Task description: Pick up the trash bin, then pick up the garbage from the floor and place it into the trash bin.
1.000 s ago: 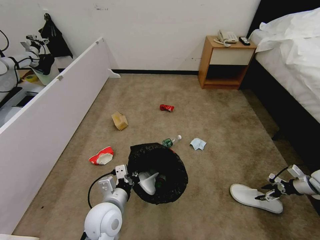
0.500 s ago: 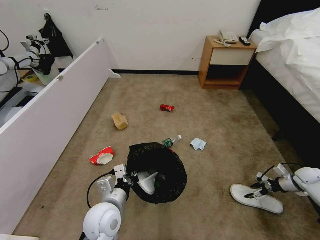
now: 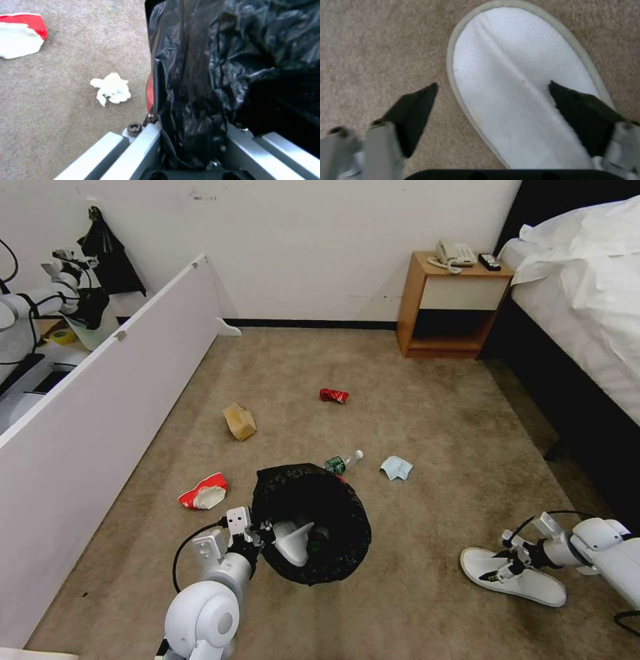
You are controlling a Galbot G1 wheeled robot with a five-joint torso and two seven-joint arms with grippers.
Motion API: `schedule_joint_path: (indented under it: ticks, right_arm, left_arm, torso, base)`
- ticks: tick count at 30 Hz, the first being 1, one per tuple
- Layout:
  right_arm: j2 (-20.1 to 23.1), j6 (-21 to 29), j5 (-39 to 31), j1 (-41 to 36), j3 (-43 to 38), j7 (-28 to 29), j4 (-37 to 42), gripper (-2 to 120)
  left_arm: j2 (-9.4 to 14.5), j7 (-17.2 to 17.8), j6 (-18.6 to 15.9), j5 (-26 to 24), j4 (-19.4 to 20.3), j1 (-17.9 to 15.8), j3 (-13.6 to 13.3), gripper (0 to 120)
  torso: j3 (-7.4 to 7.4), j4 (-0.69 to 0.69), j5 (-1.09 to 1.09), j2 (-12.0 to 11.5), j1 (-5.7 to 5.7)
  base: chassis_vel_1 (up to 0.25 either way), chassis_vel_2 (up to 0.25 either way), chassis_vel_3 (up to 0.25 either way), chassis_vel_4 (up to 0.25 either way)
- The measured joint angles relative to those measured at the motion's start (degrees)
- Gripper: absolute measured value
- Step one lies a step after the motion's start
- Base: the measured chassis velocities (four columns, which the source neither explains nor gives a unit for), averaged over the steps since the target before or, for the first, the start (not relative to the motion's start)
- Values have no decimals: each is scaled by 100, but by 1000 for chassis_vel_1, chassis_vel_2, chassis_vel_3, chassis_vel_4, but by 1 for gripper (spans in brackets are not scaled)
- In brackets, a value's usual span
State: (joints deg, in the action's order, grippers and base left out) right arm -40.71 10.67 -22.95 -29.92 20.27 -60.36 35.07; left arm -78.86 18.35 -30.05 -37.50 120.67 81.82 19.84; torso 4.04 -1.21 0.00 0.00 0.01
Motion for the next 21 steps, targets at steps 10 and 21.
schedule_joint_path:
  ticks: [10,21]
  right_arm:
    - [-22,34,48,-1,-16,126,-9,47]
    - [92,122,12,-44,-52,253,136,8]
  left_arm:
    - [60,25,-12,-85,-5,-38,13,0]
    - [134,28,-16,-128,26,-33,19,0]
  torso:
    - [0,0,0,0,0]
    - [0,0,0,0,0]
  base:
    - [0,0,0,0]
    - [0,0,0,0]
